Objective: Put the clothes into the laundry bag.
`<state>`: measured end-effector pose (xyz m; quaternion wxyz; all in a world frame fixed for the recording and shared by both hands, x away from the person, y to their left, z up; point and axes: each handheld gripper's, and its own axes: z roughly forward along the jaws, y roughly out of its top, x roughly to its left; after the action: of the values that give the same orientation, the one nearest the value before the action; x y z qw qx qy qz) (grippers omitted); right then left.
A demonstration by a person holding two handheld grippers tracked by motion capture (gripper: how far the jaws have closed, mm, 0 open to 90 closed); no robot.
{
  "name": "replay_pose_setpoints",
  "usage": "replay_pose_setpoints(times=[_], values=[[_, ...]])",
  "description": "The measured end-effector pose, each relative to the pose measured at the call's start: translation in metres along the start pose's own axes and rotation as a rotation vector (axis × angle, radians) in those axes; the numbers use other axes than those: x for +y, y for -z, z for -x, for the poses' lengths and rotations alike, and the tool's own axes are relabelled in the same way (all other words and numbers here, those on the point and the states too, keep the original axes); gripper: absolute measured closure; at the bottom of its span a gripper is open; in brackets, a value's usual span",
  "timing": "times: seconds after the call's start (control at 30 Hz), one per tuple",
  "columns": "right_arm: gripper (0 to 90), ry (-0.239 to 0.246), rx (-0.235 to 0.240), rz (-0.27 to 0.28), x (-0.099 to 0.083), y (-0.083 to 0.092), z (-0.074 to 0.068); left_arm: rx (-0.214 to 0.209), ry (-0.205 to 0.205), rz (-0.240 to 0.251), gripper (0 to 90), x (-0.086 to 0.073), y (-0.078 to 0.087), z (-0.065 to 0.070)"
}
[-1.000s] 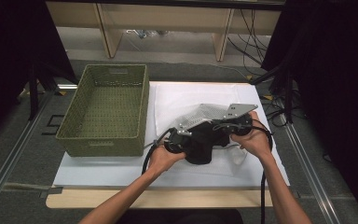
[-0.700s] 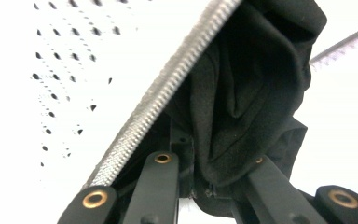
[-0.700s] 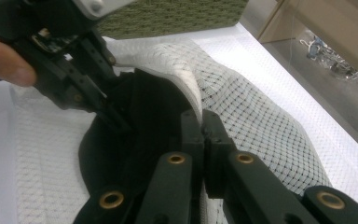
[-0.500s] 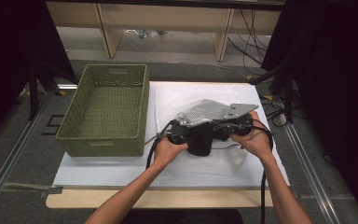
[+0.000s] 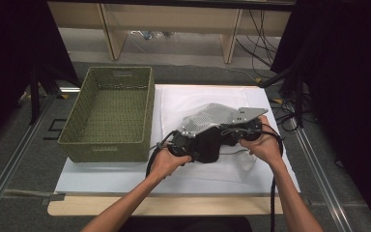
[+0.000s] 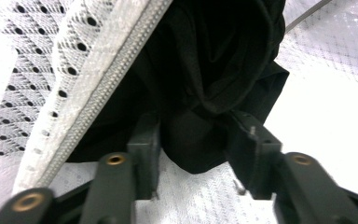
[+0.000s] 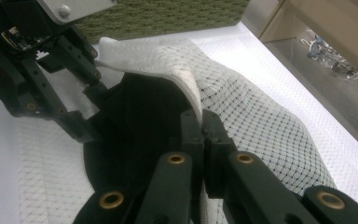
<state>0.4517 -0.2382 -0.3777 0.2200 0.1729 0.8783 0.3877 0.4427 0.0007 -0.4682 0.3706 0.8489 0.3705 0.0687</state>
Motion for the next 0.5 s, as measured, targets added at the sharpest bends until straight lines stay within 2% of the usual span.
replay_pose_setpoints(times=[0.07, 0.17, 0.27, 0.33, 0.4, 0.43, 0.47, 0.5], values=[[90.0, -0.006, -0.002, -0.001, 0.000, 0.000, 0.000, 0.007, -0.010, 0.001, 59.0, 0.000, -0.004, 0.000], [90.0, -0.005, -0.002, -0.002, -0.001, 0.000, 0.001, 0.016, -0.018, 0.004, 71.9, 0.001, -0.010, -0.001], [90.0, -0.003, -0.002, 0.001, 0.000, 0.001, 0.001, 0.004, 0.030, 0.044, 80.5, 0.005, -0.014, -0.001], [90.0, 0.002, 0.000, 0.004, 0.000, 0.001, 0.001, 0.004, 0.036, 0.062, 82.6, 0.009, -0.016, -0.001], [90.0, 0.002, -0.010, 0.004, -0.001, 0.002, 0.001, 0.010, 0.025, 0.062, 84.1, 0.014, -0.017, -0.001], [90.0, -0.002, 0.002, 0.003, -0.001, 0.001, 0.001, 0.019, 0.032, 0.070, 84.5, 0.016, -0.018, -0.001], [90.0, -0.003, 0.002, 0.003, -0.001, 0.001, 0.001, 0.025, 0.023, 0.072, 85.0, 0.018, -0.019, -0.002], [90.0, 0.004, -0.010, 0.004, 0.000, 0.002, 0.001, 0.029, 0.039, 0.085, 85.3, 0.020, -0.020, -0.002]])
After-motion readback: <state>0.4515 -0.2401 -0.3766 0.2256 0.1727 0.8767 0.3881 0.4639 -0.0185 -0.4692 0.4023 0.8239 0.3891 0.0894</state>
